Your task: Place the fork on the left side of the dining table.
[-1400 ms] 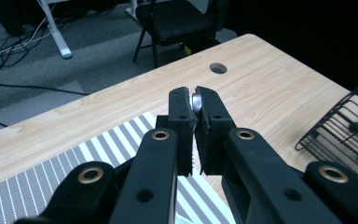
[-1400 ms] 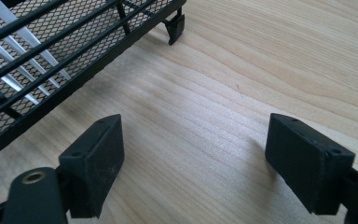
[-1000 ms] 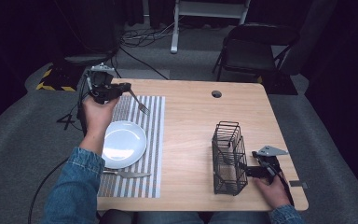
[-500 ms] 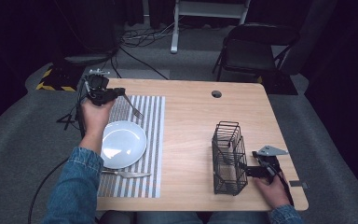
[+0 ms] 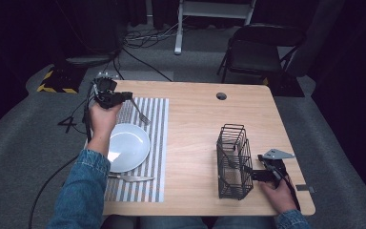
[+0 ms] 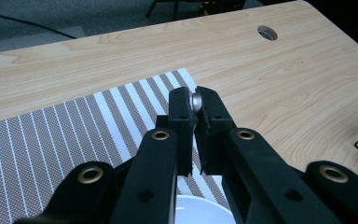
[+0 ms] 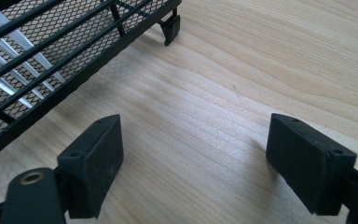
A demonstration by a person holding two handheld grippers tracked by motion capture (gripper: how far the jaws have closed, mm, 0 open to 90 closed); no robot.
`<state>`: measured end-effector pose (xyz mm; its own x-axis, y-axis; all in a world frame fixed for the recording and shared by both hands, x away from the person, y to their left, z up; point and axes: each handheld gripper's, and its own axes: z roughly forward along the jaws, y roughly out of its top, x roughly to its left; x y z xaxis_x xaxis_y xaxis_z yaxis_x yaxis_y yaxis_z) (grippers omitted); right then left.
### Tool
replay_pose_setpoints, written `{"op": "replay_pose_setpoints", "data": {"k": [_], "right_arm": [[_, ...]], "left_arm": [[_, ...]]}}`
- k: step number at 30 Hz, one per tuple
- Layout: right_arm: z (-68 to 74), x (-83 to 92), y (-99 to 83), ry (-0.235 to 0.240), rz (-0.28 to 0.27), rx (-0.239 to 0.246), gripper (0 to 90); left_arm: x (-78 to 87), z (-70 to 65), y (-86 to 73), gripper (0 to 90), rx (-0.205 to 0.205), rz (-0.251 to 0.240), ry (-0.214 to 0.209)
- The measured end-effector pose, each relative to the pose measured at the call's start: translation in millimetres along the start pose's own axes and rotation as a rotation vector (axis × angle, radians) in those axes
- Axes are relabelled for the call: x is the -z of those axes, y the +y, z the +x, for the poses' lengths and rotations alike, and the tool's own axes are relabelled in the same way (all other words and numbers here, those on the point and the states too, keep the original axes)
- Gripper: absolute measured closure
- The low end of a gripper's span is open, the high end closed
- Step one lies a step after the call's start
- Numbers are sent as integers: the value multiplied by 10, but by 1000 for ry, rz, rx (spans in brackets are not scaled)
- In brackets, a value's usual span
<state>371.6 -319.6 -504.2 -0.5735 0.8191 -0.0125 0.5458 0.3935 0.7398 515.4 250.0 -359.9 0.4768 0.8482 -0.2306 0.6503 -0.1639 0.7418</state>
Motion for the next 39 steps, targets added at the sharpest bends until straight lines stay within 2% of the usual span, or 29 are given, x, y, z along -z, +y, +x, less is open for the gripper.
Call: {"op": "replay_pose_setpoints", "data": {"k": [4, 10, 14, 19, 29, 33, 39], "right_arm": [[0, 0, 0, 0, 0, 0, 189], [0, 0, 0, 0, 0, 0, 189], [0, 0, 0, 0, 0, 0, 189], [-1, -1, 0, -1, 0, 0, 188], [-1, -1, 1, -3, 1, -2, 185], [0, -2, 1, -2, 1, -3, 185], [-1, -2, 1, -3, 1, -2, 185]], "left_arm": [[6, 22, -1, 853, 0, 6, -1], [12, 90, -33, 803, 0, 23, 39], [1, 160, -70, 631, 16, 32, 71], [-43, 251, -136, 543, 35, 68, 114], [-37, 418, -245, 536, 85, 93, 134], [-24, 497, -297, 534, 118, 90, 135], [-30, 592, -356, 533, 135, 108, 135]]}}
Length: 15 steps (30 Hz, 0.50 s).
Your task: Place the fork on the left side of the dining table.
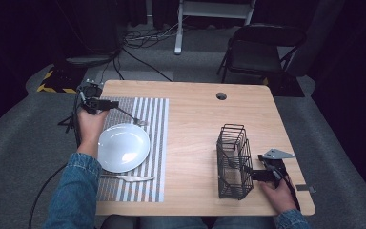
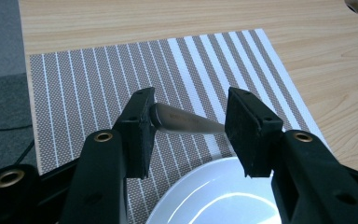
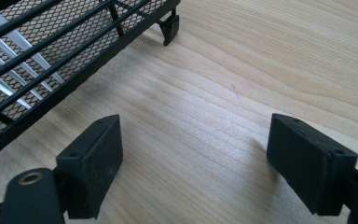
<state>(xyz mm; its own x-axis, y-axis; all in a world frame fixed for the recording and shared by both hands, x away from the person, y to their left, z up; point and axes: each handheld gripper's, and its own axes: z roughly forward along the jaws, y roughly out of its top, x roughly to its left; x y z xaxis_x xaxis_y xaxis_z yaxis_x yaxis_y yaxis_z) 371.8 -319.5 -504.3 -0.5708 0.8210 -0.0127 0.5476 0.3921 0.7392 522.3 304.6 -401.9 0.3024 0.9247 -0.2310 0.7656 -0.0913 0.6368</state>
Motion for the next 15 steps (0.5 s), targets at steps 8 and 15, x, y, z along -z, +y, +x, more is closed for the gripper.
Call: {"op": "replay_pose_setpoints", "data": {"k": [8, 15], "right_arm": [[1, 0, 0, 0, 0, -1, 184], [1, 0, 0, -1, 0, -1, 183]], "left_arm": [[-103, 145, -93, 532, 49, 37, 4], [-232, 225, -105, 515, 76, 54, 5]]}}
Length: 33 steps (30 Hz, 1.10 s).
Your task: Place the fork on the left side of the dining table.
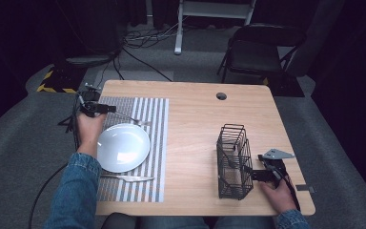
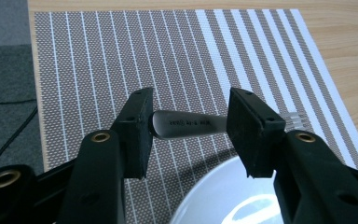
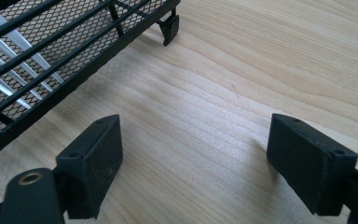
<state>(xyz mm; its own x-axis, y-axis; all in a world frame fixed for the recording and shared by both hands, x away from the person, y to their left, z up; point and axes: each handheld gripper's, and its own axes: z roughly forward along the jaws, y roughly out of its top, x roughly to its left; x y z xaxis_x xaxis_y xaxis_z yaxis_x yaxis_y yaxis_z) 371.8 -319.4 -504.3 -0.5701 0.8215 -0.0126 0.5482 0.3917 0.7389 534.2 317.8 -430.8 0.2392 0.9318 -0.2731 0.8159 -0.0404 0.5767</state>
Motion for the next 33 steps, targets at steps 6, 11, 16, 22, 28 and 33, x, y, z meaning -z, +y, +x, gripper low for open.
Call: {"op": "replay_pose_setpoints", "data": {"k": [6, 11, 16, 22, 28, 33], "right_arm": [[0, -1, 0, -2, 1, 0, 181], [0, -1, 1, -2, 1, -1, 181], [0, -1, 1, -3, 1, -2, 180], [0, -2, 2, -3, 1, -3, 179], [1, -2, 2, -3, 2, -3, 179], [1, -2, 2, -3, 1, -3, 179]], "left_arm": [[-115, 62, 25, 504, 14, 6, -5], [-130, 114, 23, 471, 23, 7, 32], [-47, 124, -9, 457, 24, -23, 41], [111, -36, -21, 457, -21, -56, 38], [333, -270, -38, 454, -72, -97, 39], [536, -444, -63, 453, -109, -128, 40]]}}
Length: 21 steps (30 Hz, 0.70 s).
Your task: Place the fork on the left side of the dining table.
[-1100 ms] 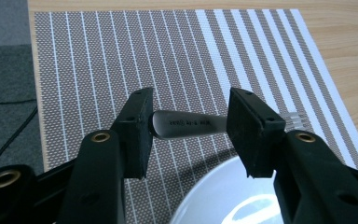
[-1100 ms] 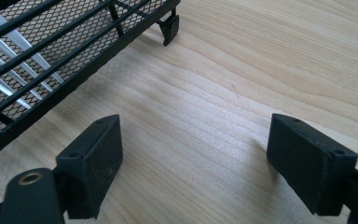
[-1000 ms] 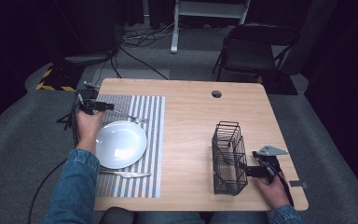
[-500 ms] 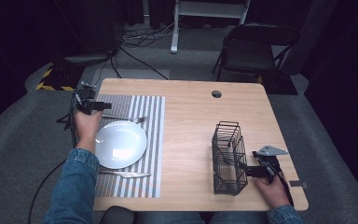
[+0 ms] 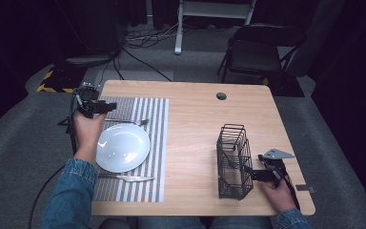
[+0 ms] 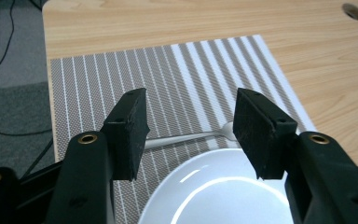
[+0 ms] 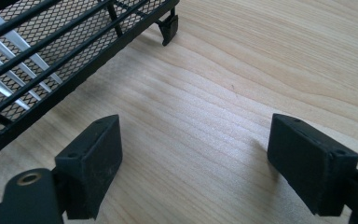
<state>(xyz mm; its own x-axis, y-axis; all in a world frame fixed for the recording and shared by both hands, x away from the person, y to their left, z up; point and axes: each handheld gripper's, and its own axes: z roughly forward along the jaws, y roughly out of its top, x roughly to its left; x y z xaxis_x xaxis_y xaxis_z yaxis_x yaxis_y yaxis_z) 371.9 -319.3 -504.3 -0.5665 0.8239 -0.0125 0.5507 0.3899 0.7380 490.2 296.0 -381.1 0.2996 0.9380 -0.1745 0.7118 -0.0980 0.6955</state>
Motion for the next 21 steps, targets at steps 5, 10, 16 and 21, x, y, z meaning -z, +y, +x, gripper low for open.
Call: {"op": "replay_pose_setpoints", "data": {"k": [5, 10, 16, 21], "right_arm": [[-1, 0, 0, 0, 0, 0, 179], [2, -1, 1, -2, -1, -2, 180], [3, -1, 1, -2, -1, -2, 180], [4, -2, 2, -2, 0, -3, 180]], "left_arm": [[206, -200, -7, 448, -40, -15, -15], [423, -401, -32, 446, -55, -44, -52], [648, -672, -91, 446, -96, -76, -109], [797, -899, -138, 445, -145, -93, -147]]}}
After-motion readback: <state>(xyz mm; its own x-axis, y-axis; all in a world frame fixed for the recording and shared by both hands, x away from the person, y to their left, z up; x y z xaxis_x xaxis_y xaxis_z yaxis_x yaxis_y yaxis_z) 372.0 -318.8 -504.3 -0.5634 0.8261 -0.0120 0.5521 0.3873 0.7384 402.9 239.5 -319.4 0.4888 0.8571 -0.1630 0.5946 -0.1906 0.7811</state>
